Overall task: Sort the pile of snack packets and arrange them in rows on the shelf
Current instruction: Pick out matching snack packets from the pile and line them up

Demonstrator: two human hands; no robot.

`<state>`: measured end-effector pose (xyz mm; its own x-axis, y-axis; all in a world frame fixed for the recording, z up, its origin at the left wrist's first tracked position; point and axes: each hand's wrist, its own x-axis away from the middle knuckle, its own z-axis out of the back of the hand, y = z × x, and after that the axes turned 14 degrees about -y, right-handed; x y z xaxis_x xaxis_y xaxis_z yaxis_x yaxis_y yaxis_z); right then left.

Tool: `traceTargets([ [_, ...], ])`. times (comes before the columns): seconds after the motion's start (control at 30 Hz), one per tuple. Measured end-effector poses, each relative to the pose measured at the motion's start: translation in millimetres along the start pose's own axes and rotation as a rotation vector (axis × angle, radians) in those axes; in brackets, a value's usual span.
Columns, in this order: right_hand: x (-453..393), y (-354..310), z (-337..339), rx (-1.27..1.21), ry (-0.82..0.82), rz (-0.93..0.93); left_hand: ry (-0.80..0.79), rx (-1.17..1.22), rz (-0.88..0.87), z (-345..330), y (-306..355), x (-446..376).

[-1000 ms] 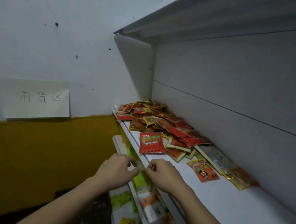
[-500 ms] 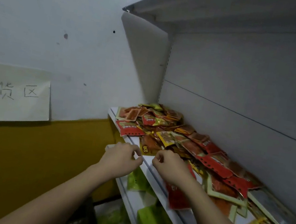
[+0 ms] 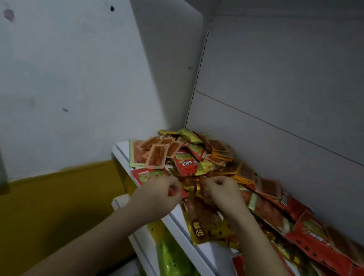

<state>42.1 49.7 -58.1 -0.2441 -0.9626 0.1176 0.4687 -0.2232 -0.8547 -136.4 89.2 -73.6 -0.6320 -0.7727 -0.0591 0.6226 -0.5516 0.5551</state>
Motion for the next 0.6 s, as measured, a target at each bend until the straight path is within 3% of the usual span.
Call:
traceTargets([
  [0.27,-93,-18,-14,0.098,0.292,-0.133,-0.029,-0.003,-0.066,18,-19,-96],
  [0.47,-116,-1,-2,0.148,0.294,-0.139,-0.055,0.092,-0.113,10,-36,-157],
  [0.6,-94,4,34,-0.102,0.190,-0.188,-0.156,0.307,-0.067,-5,-31,-184],
])
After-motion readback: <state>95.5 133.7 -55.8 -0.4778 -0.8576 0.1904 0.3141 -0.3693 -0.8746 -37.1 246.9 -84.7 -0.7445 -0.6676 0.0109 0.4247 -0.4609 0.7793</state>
